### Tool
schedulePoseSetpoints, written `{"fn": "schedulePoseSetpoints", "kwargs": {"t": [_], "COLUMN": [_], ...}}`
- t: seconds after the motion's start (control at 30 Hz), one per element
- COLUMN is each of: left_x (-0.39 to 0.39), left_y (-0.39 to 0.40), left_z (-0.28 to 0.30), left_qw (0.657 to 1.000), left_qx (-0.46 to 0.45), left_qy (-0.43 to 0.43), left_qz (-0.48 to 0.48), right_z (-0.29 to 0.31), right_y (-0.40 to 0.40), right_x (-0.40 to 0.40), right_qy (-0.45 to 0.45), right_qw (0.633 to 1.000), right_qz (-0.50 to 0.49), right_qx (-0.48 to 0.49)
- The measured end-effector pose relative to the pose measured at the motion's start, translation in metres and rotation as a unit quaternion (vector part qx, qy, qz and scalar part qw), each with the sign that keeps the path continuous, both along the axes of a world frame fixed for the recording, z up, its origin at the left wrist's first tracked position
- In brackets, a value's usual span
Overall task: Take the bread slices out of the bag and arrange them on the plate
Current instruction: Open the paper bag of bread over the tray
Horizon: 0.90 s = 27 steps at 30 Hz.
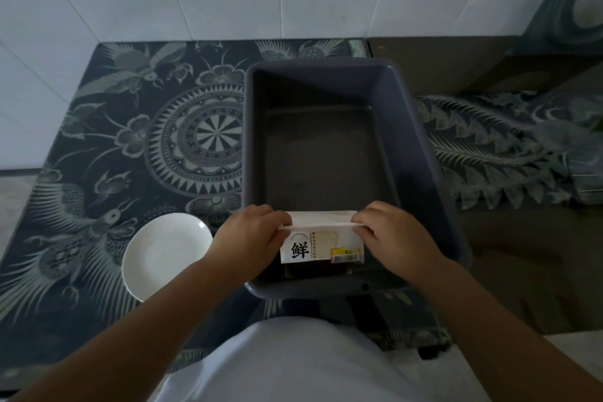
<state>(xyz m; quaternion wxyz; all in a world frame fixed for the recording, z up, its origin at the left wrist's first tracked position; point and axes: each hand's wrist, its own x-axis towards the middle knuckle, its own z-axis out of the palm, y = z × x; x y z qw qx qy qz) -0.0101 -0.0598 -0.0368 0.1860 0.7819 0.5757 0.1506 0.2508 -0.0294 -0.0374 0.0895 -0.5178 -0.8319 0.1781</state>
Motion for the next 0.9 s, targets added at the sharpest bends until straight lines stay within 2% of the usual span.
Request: {"fn": "schedulePoseSetpoints", "kwargs": {"t": [0.13,0.3,0.43,0.53,0.67,0.9], "left_x": [0.001,0.004,0.006,0.01,0.013,0.014], "left_y": [-0.005,-0.005,0.0,0.008,0.013,0.011], "left_z": [0.003,0.007,0.009,0.011,0.013,0.013], "left_qw": [0.999,0.978,0.961,0.959,0.955,0.957], "left_qx": [-0.043,-0.179,-0.251,-0.265,-0.284,-0.273], "left_qy": [-0.003,-0.075,-0.071,-0.045,-0.015,-0.001], "left_qz": [0.012,0.079,0.091,0.089,0.088,0.093], "right_z": [-0.001,-0.002,0.0,0.003,0.008,0.005], "right_y": [-0.007,-0.017,-0.026,-0.022,-0.008,-0.003], "right_x": [0.001,0.004,0.006,0.005,0.002,-0.002], "right_qy": [-0.002,0.009,0.063,0.096,0.059,-0.014], "right_qw": [1.0,1.0,0.997,0.986,0.973,0.971], "right_qz": [-0.002,-0.015,-0.031,-0.085,-0.131,-0.135], "right_qx": [0.014,0.01,-0.042,-0.106,-0.182,-0.194]}}
